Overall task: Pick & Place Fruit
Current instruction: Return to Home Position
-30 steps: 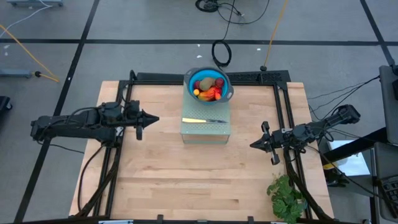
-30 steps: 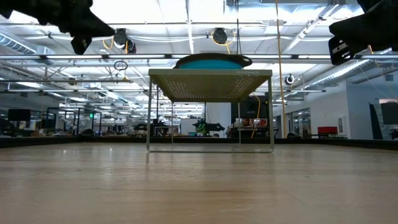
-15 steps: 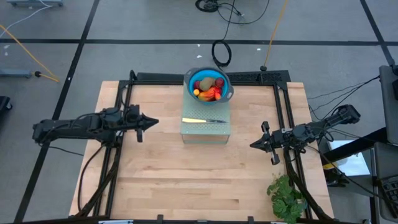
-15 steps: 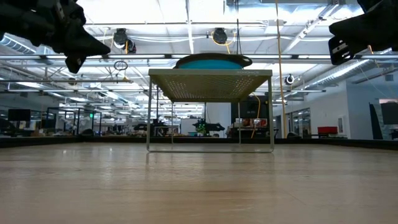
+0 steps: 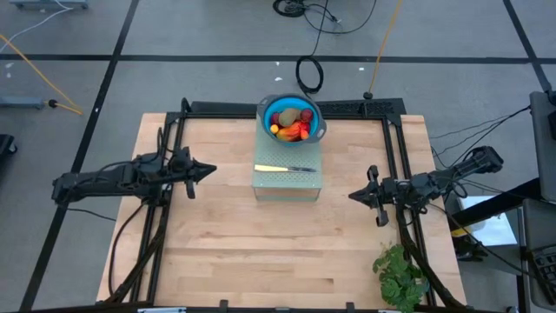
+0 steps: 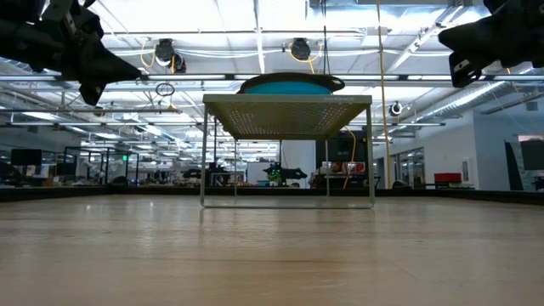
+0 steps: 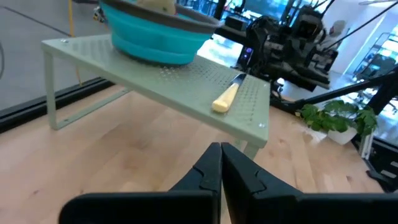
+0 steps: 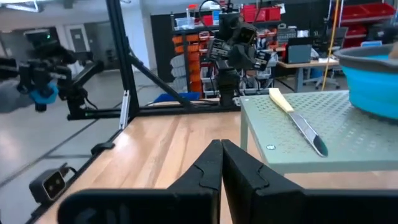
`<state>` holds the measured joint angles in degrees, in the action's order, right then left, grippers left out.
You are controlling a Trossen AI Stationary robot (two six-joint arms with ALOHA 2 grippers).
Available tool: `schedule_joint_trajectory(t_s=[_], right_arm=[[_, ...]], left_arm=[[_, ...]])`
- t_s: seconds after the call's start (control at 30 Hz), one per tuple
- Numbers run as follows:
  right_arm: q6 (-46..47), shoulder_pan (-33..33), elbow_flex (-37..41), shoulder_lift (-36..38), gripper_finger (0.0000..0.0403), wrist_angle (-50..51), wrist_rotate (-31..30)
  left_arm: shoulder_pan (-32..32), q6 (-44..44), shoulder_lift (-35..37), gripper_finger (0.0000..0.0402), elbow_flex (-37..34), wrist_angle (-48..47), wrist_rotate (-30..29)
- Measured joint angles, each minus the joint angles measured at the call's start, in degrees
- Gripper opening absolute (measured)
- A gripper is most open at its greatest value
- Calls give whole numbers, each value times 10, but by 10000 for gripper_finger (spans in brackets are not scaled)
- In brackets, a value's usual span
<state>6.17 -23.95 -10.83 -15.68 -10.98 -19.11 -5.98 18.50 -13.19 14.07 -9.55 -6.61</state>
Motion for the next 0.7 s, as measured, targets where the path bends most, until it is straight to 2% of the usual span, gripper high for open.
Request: schedule_joint_trajectory(t_s=[0.27, 0.4, 0.7], right_arm=[[-21, 0, 0, 0, 4, -1, 0], [-9, 10, 0, 0, 4, 5, 34], [1, 77, 0, 2, 4, 35, 128]], left_arm=[[0, 0, 48, 2, -5, -49, -10], [0, 2, 59, 10, -5, -59, -10], [0, 0, 62, 8, -5, -88, -15]])
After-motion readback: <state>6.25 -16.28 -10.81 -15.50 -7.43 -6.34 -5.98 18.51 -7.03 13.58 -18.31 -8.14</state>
